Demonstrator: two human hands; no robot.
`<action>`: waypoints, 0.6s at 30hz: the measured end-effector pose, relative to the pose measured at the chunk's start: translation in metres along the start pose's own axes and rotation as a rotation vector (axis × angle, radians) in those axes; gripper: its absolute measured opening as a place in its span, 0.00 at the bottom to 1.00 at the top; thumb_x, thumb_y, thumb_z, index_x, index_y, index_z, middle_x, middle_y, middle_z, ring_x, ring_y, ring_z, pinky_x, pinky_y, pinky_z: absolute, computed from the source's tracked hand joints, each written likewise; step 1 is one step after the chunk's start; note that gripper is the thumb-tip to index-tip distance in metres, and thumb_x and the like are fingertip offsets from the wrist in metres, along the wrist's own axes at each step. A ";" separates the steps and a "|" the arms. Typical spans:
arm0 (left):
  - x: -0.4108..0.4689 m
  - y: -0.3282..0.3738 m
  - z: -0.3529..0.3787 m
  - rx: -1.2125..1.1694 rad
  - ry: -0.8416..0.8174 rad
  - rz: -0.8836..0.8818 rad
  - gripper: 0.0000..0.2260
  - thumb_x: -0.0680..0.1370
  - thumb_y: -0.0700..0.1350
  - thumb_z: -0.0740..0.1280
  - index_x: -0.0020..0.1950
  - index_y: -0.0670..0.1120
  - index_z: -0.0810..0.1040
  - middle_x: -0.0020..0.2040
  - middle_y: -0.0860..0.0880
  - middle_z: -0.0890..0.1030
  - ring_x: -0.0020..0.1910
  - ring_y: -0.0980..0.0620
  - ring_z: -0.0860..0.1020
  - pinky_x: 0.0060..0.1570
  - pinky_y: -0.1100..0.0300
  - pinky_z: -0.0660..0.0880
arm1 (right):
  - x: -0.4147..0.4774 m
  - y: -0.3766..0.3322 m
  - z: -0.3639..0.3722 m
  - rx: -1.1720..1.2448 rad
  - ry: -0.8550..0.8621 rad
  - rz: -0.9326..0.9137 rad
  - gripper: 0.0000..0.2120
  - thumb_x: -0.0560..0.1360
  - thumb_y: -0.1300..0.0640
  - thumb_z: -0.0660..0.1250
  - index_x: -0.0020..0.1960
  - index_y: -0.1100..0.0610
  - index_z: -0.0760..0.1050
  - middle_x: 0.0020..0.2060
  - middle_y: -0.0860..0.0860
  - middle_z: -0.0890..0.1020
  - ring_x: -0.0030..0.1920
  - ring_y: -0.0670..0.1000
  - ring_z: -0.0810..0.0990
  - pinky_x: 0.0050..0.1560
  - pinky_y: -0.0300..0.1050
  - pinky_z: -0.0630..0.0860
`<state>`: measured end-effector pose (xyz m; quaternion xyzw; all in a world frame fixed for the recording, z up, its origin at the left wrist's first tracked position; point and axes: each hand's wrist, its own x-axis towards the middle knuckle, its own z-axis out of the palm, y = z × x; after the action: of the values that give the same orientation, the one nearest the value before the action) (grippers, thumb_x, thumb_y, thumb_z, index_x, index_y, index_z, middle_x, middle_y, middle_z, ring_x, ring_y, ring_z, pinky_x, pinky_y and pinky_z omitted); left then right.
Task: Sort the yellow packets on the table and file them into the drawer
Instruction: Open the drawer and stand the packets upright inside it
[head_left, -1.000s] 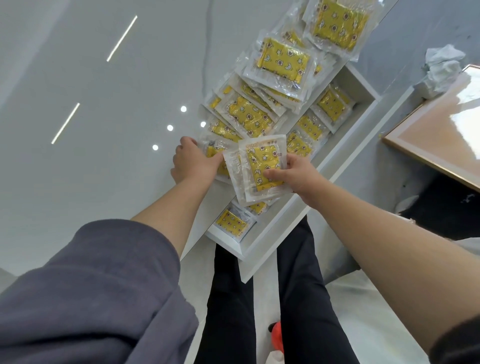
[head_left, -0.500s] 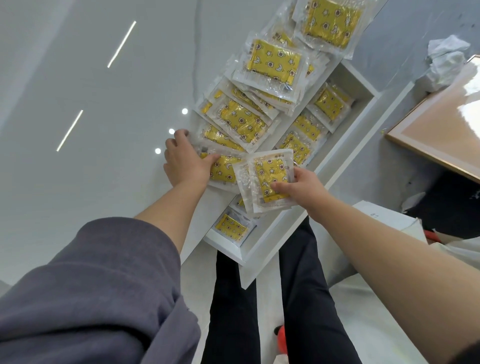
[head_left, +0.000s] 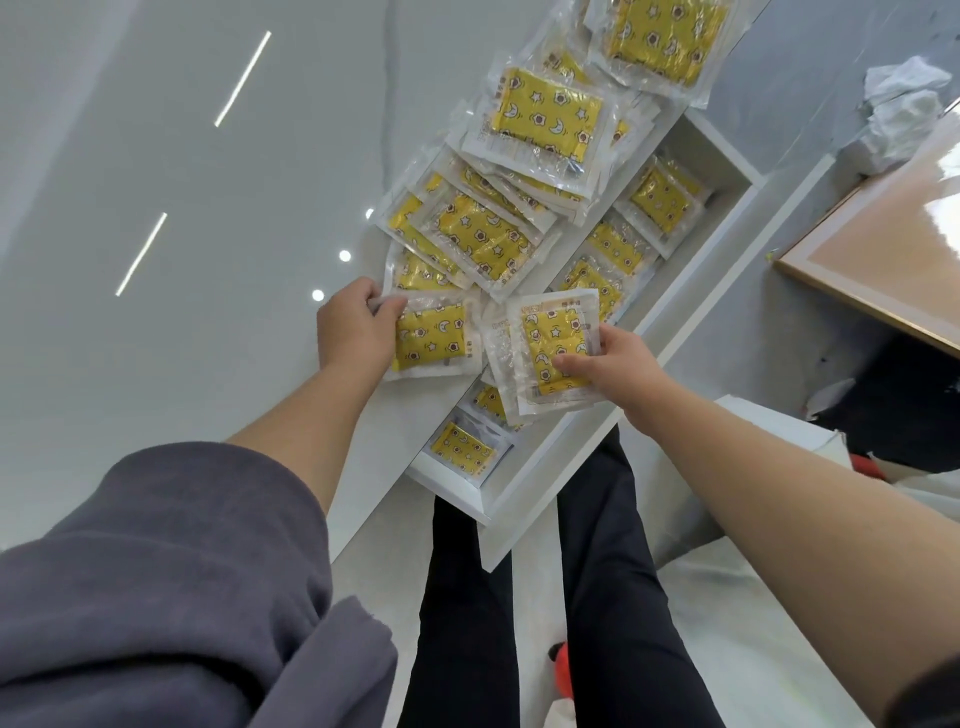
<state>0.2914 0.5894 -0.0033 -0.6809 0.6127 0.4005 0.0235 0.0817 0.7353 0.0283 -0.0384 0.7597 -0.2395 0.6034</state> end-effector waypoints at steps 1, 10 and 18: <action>-0.005 -0.005 -0.004 -0.014 -0.017 -0.012 0.11 0.77 0.46 0.67 0.41 0.40 0.73 0.37 0.48 0.72 0.36 0.51 0.68 0.31 0.61 0.63 | -0.001 0.001 -0.001 -0.005 0.008 -0.003 0.09 0.73 0.63 0.73 0.47 0.50 0.78 0.44 0.47 0.84 0.43 0.47 0.84 0.41 0.39 0.80; -0.046 -0.048 -0.039 -0.061 -0.133 -0.081 0.10 0.78 0.45 0.66 0.39 0.44 0.69 0.37 0.51 0.74 0.35 0.53 0.71 0.32 0.59 0.68 | -0.014 0.016 0.005 -0.067 0.055 0.022 0.10 0.72 0.62 0.74 0.50 0.52 0.78 0.45 0.48 0.84 0.46 0.50 0.84 0.52 0.49 0.80; -0.060 -0.046 -0.049 -0.046 0.091 -0.126 0.03 0.77 0.41 0.65 0.47 0.42 0.74 0.41 0.51 0.75 0.39 0.52 0.74 0.35 0.60 0.68 | -0.018 0.015 0.011 -0.256 0.012 -0.022 0.12 0.74 0.59 0.73 0.38 0.53 0.70 0.34 0.47 0.76 0.35 0.47 0.74 0.34 0.39 0.69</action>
<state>0.3602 0.6245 0.0434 -0.7362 0.5595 0.3809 0.0051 0.1001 0.7518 0.0370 -0.1221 0.7870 -0.1476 0.5865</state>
